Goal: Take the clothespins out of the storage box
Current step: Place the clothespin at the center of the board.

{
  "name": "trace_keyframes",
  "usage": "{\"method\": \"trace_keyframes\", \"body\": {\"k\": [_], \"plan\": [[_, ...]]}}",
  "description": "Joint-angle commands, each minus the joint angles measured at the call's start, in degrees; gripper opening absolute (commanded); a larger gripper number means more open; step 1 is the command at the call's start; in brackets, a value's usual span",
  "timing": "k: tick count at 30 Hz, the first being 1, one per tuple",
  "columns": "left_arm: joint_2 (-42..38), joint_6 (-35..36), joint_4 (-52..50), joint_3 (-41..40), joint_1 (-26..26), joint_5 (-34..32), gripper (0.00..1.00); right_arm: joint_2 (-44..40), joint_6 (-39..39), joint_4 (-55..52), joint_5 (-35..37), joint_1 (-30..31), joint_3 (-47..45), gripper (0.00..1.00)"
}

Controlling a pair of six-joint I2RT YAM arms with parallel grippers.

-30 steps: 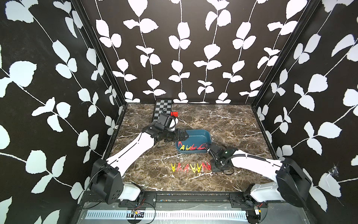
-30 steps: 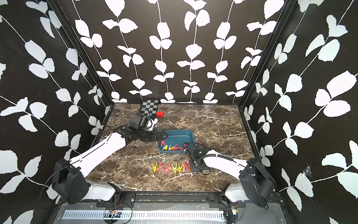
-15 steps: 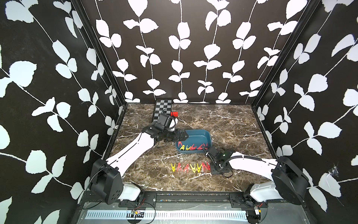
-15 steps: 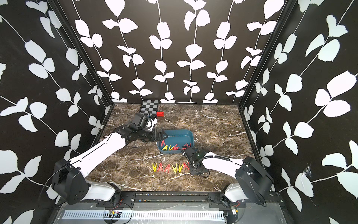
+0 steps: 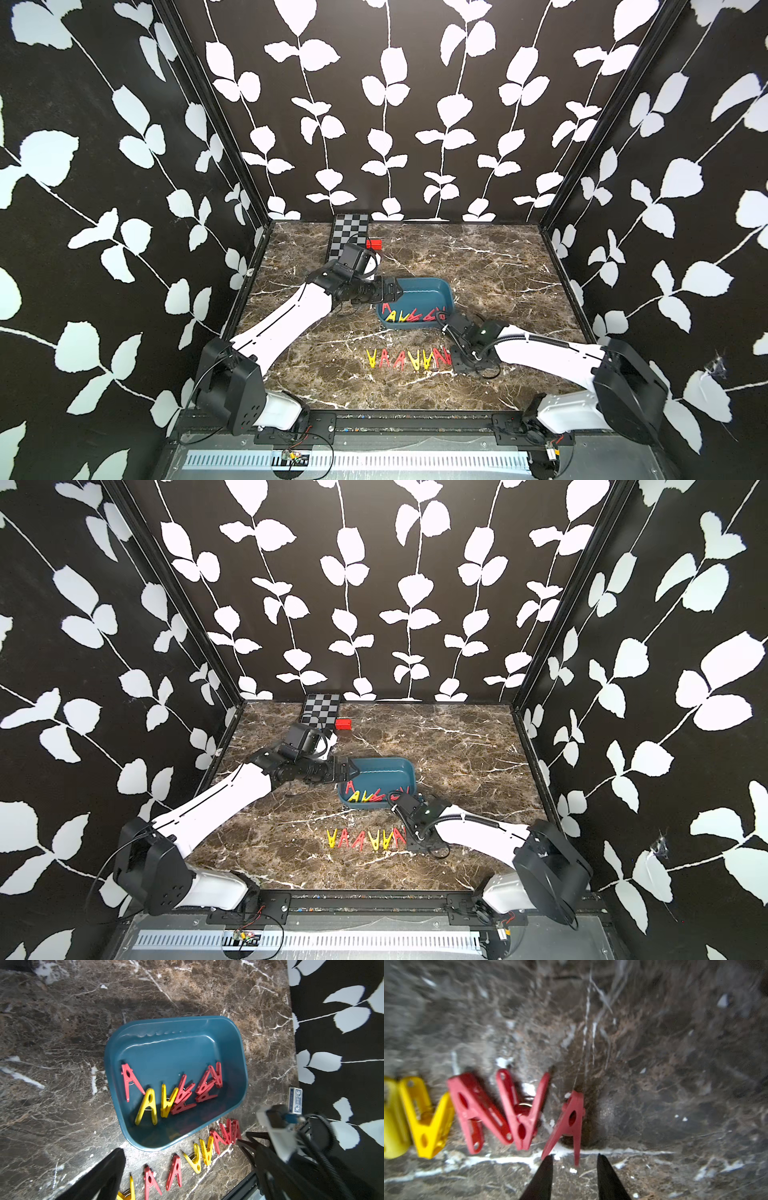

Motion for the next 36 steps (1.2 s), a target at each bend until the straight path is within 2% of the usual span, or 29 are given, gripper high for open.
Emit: {"method": "trace_keyframes", "body": {"k": [1,3,8,10,13,14,16,23,26,32,36], "plan": [[1.44,0.3,-1.3,1.05,-0.21,-1.09,0.99,-3.81,-1.23,-3.2,2.66,0.1,3.53,0.46],[2.66,0.13,-1.66,1.95,-0.23,-0.91,0.97,-5.69,-2.15,-2.46,3.22,-0.07,4.81,0.51],[5.95,-0.38,-3.07,4.42,-0.27,-2.17,0.86,-7.71,-4.73,0.74,3.24,-2.07,8.53,0.67],[7.66,-0.16,-5.34,6.53,-0.49,-3.77,0.81,-7.53,-5.9,2.15,1.86,-3.76,9.9,0.69],[10.13,0.3,-9.07,9.77,-1.09,-6.62,0.77,-7.11,-7.04,4.23,-0.16,-6.44,11.38,0.83],[10.85,0.31,-9.92,10.59,-1.36,-7.66,0.75,-6.93,-7.54,4.83,-0.7,-7.13,11.79,0.85],[12.12,-0.26,-11.56,12.16,-2.08,-9.27,0.68,-6.36,-8.67,5.8,-1.61,-8.33,12.84,0.98],[17.54,-4.55,-17.5,16.26,-5.08,-14.6,0.52,-4.23,-11.6,8.37,-5.34,-12.52,14.91,0.99],[18.95,-6.61,-17.18,16.01,-6.42,-15.35,0.5,-3.96,-12.76,9.94,-6.62,-14.68,14.7,0.99],[23.7,-8.3,-17.9,17.9,-7.37,-16.03,0.4,-2.06,-14.98,11.15,-9.44,-17.7,15.31,0.99],[26.36,-8.83,-18.23,19.14,-7.45,-16.41,0.37,-0.23,-15.46,10.94,-10.28,-18.83,15.64,0.99]]}}
